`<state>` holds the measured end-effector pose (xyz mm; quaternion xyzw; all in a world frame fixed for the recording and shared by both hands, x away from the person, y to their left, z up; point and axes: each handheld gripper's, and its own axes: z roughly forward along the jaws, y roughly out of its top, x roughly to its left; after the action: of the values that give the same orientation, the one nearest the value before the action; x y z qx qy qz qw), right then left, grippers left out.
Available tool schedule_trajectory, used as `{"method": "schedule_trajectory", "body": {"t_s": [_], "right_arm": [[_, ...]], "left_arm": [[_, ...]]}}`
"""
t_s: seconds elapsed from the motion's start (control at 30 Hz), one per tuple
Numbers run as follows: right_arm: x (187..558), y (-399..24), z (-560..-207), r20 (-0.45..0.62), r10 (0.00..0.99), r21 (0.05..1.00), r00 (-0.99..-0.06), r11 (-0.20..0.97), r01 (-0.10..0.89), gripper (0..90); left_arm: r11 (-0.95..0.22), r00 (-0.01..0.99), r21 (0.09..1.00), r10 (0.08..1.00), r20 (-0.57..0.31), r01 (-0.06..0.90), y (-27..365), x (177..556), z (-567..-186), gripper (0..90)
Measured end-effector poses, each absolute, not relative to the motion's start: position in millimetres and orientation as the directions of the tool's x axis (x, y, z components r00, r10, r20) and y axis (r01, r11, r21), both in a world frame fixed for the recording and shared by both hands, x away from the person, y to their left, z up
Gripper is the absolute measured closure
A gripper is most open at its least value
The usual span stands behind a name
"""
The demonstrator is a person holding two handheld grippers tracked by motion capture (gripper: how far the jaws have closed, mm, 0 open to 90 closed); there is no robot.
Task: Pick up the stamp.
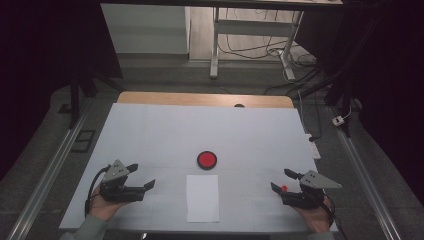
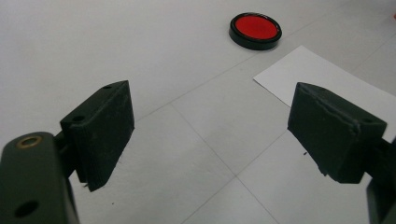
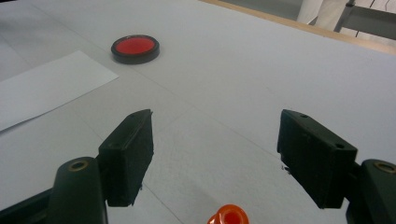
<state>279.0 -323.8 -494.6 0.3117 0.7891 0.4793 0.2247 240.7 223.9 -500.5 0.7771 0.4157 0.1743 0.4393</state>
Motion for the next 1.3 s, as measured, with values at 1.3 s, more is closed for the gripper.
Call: {"method": "schedule_trajectory", "body": {"t_s": [1.3], "right_arm": [[276, -315, -476, -0.069, 0.73, 0.868, -0.68, 0.379, 0.319, 29.9]], "left_arm": [[-0.278, 0.607, 0.833, 0.791, -0.084, 0.478, 225, 238, -503, 13.8]]}}
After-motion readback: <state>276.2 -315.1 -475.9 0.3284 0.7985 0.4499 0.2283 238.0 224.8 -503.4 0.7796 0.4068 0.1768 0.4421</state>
